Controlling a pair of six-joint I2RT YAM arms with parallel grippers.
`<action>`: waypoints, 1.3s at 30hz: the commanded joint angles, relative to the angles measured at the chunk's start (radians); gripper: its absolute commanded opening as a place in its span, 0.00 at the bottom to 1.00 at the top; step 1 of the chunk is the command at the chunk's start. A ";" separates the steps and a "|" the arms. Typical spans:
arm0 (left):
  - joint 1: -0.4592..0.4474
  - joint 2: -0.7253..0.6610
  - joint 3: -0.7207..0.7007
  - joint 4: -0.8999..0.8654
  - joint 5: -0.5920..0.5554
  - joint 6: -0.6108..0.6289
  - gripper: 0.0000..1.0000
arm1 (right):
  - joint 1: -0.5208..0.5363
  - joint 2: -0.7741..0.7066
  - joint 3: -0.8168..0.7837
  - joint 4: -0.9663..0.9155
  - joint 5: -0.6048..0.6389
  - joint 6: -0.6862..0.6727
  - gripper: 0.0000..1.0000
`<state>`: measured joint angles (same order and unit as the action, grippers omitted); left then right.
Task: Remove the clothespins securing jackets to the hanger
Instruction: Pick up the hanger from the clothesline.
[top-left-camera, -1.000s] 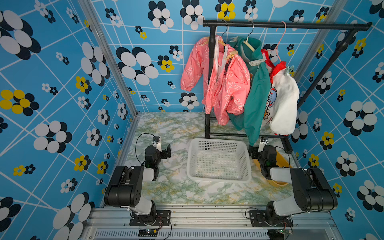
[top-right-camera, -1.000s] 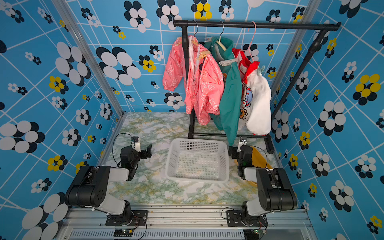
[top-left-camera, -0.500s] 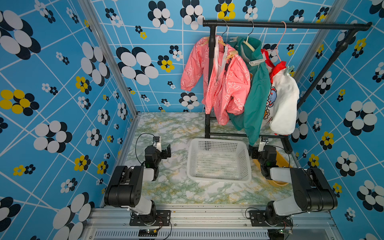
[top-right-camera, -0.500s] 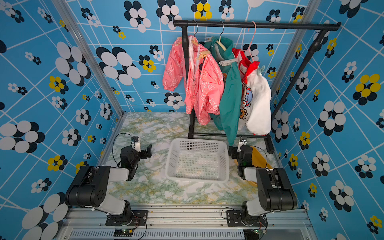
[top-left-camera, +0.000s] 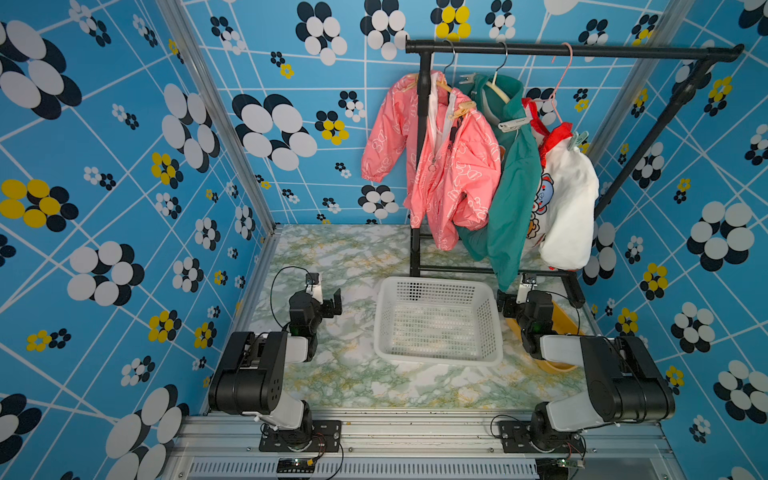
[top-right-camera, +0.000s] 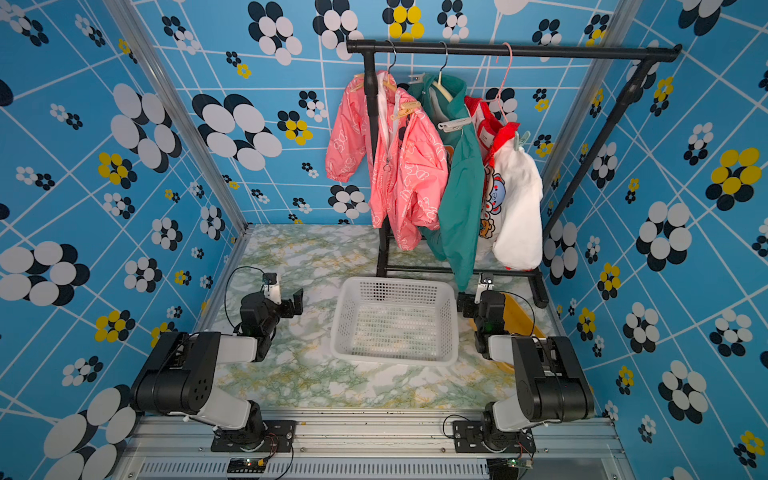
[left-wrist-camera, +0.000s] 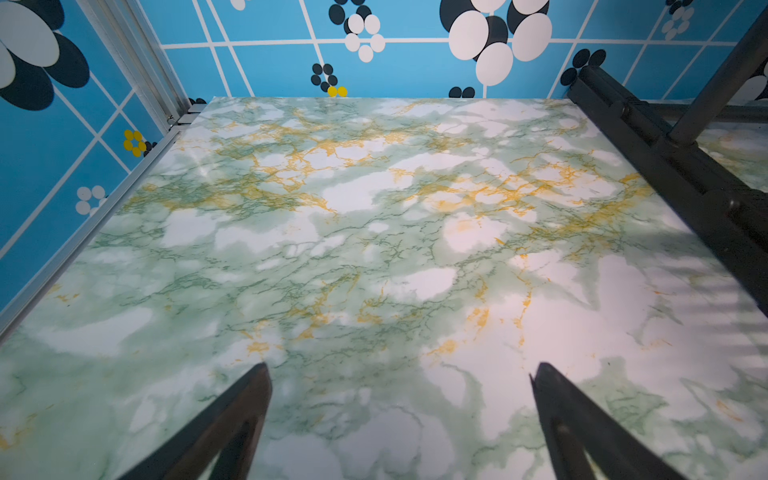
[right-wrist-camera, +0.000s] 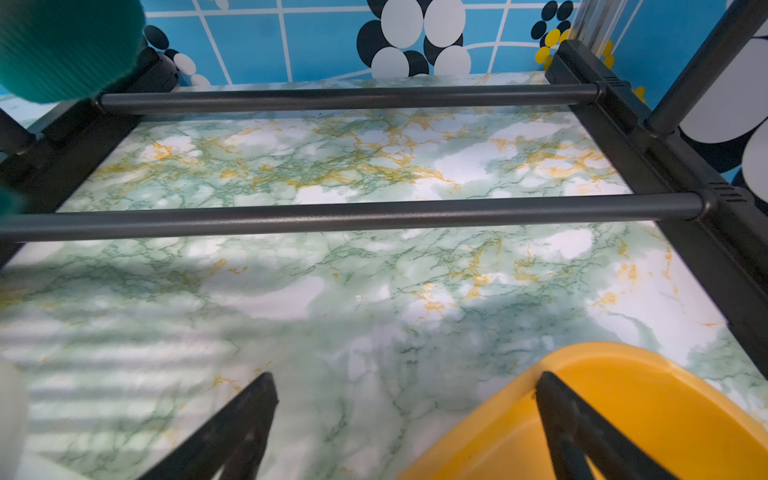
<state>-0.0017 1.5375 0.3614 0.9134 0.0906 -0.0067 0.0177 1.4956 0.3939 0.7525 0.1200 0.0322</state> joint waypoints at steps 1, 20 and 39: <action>0.009 0.013 0.020 0.015 0.007 0.008 0.99 | -0.006 0.012 0.023 0.031 -0.005 -0.016 0.99; -0.050 -0.551 0.010 -0.326 0.054 -0.087 0.99 | 0.058 -0.336 0.399 -0.812 -0.175 0.054 0.99; -0.240 -0.606 0.128 -0.439 0.244 -0.424 0.99 | 0.184 -0.643 0.302 -0.959 -0.310 0.338 0.99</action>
<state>-0.1940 0.9489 0.4519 0.5152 0.3264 -0.4007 0.1871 0.8677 0.7208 -0.1547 -0.1749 0.3023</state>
